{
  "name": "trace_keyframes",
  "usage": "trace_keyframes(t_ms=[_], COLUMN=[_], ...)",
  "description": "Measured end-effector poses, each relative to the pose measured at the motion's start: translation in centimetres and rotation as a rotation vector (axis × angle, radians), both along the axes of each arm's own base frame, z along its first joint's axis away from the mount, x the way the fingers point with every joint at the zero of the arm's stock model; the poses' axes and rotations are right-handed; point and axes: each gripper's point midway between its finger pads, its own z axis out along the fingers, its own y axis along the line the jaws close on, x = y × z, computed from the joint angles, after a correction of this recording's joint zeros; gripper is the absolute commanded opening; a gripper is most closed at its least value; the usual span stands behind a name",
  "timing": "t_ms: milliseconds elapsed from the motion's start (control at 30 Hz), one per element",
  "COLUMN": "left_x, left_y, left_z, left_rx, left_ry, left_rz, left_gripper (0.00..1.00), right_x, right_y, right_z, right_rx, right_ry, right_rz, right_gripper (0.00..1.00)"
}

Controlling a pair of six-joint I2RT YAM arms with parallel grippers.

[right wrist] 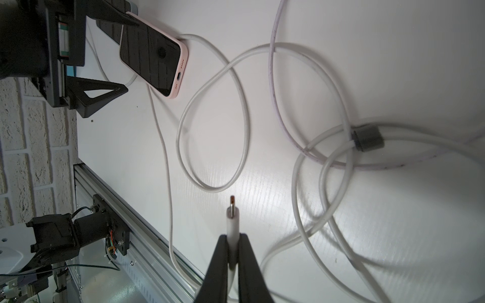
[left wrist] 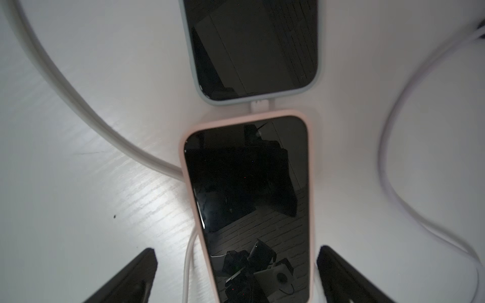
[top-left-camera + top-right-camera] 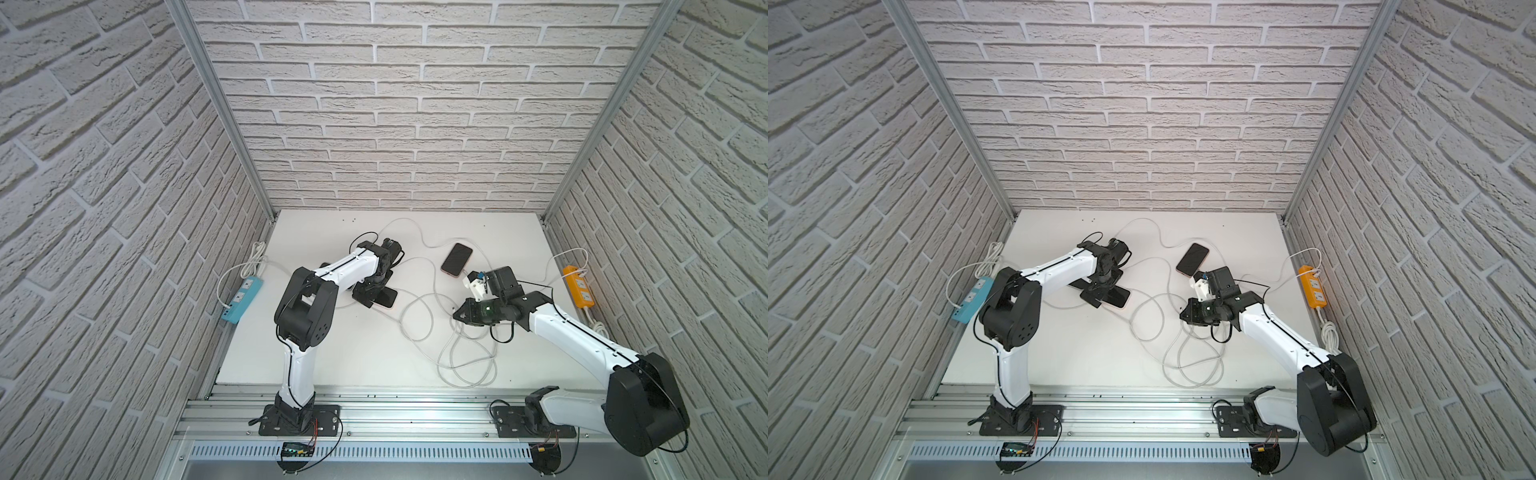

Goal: Plug the charging cable into the phone
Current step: Adjust the phone at the center of the board, then pick up the phone at the center of the board.

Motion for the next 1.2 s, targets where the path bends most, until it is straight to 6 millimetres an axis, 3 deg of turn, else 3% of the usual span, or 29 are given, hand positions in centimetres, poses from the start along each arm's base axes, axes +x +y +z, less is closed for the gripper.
trace_keyframes(t_ms=[200, 1000, 1200], left_x=[0.0, 1.2, 1.3], left_y=[-0.2, -0.5, -0.8], left_z=[-1.4, -0.4, -1.5], left_rx=[-0.021, -0.030, -0.033], left_ry=[0.026, -0.013, 0.009], left_rz=[0.028, 0.041, 0.040], left_gripper=[0.96, 0.98, 0.98], right_x=[0.0, 0.1, 0.1], right_y=[0.0, 0.1, 0.1], right_z=[0.0, -0.6, -0.8], right_rx=[0.000, -0.001, -0.004], right_ry=[0.000, 0.010, 0.016], right_rz=[0.000, 0.002, 0.002], right_gripper=[0.03, 0.03, 0.03])
